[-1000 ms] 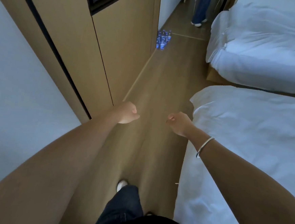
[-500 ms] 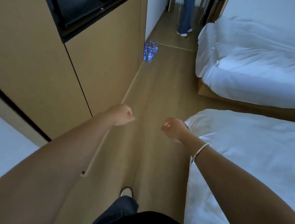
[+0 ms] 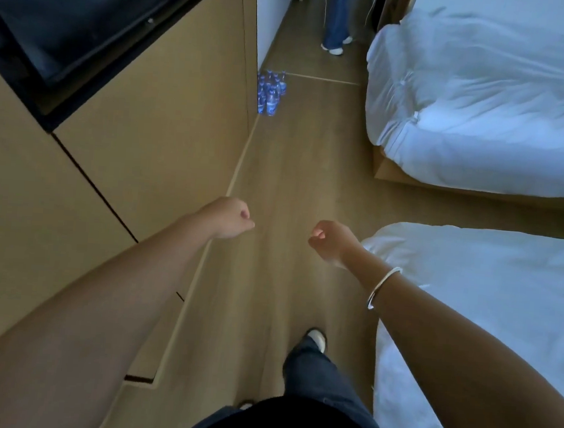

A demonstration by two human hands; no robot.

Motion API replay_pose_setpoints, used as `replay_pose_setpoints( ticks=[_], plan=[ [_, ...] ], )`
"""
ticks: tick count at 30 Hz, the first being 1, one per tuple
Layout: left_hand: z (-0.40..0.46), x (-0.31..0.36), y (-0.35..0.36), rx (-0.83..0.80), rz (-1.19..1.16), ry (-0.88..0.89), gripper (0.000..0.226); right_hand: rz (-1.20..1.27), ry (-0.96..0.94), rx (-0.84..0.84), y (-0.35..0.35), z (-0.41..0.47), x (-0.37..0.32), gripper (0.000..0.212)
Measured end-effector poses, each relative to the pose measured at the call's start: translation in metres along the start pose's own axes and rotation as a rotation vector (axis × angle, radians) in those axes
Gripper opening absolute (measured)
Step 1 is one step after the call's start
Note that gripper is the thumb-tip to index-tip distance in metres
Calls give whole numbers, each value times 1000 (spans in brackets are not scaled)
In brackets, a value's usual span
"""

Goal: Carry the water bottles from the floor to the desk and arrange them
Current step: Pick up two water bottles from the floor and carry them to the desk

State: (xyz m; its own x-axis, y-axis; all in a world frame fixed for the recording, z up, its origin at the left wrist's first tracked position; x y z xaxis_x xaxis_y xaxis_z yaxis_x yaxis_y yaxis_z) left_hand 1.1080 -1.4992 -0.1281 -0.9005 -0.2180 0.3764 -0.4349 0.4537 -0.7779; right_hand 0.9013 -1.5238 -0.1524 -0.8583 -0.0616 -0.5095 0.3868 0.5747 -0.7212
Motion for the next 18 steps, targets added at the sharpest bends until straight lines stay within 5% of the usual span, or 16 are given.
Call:
replay_pose_setpoints(
  ticks=[18],
  plan=[
    [289,83,-133,38,-73,-53,28,-54,-69,-67,-191,280,14,30]
  ],
)
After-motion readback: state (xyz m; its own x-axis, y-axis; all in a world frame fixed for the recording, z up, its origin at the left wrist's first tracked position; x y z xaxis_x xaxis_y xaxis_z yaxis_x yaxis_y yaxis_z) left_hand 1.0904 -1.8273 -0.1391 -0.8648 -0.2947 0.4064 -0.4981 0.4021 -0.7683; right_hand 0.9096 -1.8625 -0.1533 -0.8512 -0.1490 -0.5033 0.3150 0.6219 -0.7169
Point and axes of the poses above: each hand's wrist, its own z-axis towards the middle knuckle, its own y-axis out of the palm, x = y × z, the point moved 7 cm from there along z, towards the middle knuckle, and after that the axes turned 10 degrees about -x, right-handed, at the moved point
